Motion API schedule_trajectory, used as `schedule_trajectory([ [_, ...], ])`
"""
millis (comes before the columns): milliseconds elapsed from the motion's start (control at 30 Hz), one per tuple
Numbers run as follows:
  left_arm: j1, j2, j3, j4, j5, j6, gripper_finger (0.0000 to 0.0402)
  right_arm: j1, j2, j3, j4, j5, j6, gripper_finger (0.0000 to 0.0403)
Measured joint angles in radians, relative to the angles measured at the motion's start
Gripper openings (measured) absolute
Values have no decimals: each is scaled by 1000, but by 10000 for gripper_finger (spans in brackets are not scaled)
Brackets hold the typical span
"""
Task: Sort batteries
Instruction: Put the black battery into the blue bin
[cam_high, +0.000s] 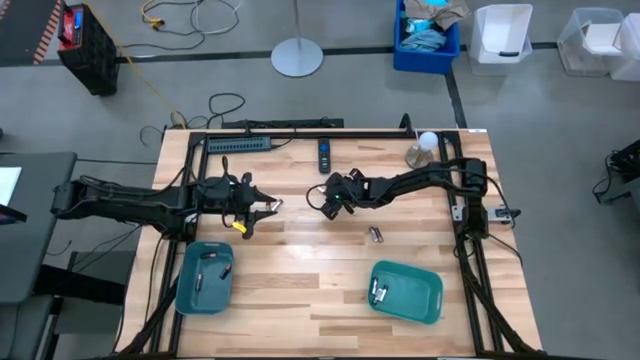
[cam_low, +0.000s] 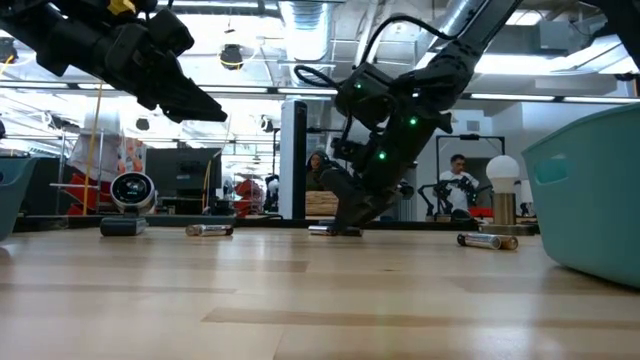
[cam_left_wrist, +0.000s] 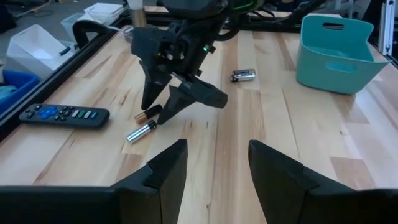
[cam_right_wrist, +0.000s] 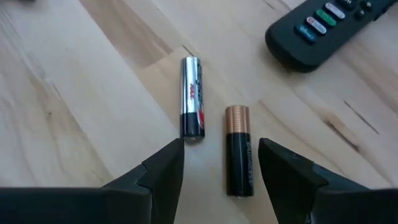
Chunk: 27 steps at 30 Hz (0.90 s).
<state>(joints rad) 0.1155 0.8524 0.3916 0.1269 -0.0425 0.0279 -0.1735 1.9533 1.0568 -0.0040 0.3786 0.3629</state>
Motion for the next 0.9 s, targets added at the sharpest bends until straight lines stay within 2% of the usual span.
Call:
schedule_trajectory([
  [267,2,0,0,-3,0,6,167,-12,0,1,-50,-5,-20,183],
  [700,2,0,0,-5,-2,10,167,-12,-2,2,-84,-15,-33,65],
  [900,2,0,0,-5,-2,10,167,-5,-2,2,-88,-16,-24,45],
])
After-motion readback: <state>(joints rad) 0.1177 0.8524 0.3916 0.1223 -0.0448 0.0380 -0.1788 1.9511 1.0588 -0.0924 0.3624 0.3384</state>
